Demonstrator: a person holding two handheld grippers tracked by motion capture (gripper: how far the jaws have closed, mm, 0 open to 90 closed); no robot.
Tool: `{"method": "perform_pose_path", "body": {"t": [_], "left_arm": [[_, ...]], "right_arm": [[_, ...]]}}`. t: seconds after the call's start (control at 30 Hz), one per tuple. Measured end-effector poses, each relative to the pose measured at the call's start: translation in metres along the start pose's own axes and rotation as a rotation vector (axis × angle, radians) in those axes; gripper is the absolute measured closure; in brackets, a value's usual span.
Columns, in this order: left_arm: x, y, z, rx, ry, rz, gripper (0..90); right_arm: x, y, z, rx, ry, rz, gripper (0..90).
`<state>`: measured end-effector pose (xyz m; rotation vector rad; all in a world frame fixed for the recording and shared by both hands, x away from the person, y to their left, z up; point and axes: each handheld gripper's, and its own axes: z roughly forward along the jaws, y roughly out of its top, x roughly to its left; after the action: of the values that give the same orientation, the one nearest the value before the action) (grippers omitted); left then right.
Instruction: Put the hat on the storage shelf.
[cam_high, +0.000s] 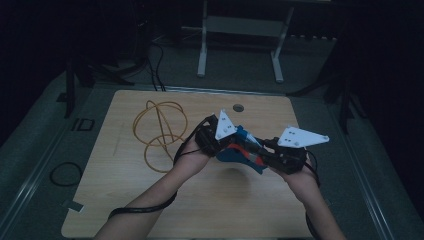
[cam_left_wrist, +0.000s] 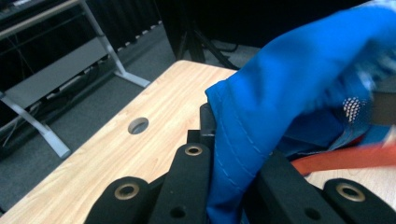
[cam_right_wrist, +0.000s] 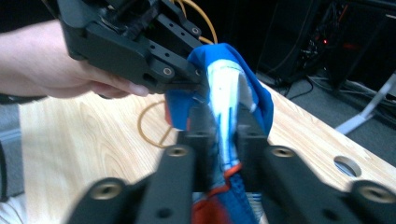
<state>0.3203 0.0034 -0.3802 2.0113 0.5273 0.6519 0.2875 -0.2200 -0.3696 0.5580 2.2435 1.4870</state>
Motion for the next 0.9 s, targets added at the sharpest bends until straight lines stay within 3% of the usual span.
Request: {"method": "perform_pose_path", "body": {"t": [0.03,0.17,0.33,0.43,0.57,0.7,0.83,0.87,0.9], "left_arm": [[0.0,0.0,-0.001,-0.01,-0.007,-0.004,90.0],[-0.004,-0.001,-0.006,-0.033,0.019,0.073,90.0],[-0.003,-0.004,-0.019,-0.114,0.011,0.153,90.0],[0.005,-0.006,-0.025,-0.137,-0.006,0.13,90.0],[0.015,-0.011,-0.031,-0.179,-0.034,0.112,90.0],[0.022,-0.014,-0.037,-0.256,-0.114,0.111,90.0],[0.024,-0.016,-0.042,-0.342,-0.222,0.133,90.0],[0.023,-0.016,-0.043,-0.391,-0.275,0.143,90.0],[0.023,-0.016,-0.043,-0.403,-0.298,0.137,90.0]], "right_arm": [[0.001,0.001,-0.003,-0.011,0.003,0.002,72.3],[0.004,0.003,-0.015,-0.031,-0.025,-0.018,66.2],[-0.001,0.0,-0.027,-0.055,-0.028,0.009,51.5],[-0.005,-0.003,-0.031,-0.044,-0.031,0.007,43.0],[-0.006,-0.007,-0.032,-0.047,-0.008,0.027,45.4],[-0.001,-0.011,-0.026,-0.031,0.024,0.017,46.0],[0.008,-0.015,-0.018,-0.027,0.056,0.009,46.9],[0.01,-0.016,-0.017,-0.024,0.063,0.007,46.9],[0.014,-0.018,-0.014,-0.016,0.06,-0.007,46.9]]}}
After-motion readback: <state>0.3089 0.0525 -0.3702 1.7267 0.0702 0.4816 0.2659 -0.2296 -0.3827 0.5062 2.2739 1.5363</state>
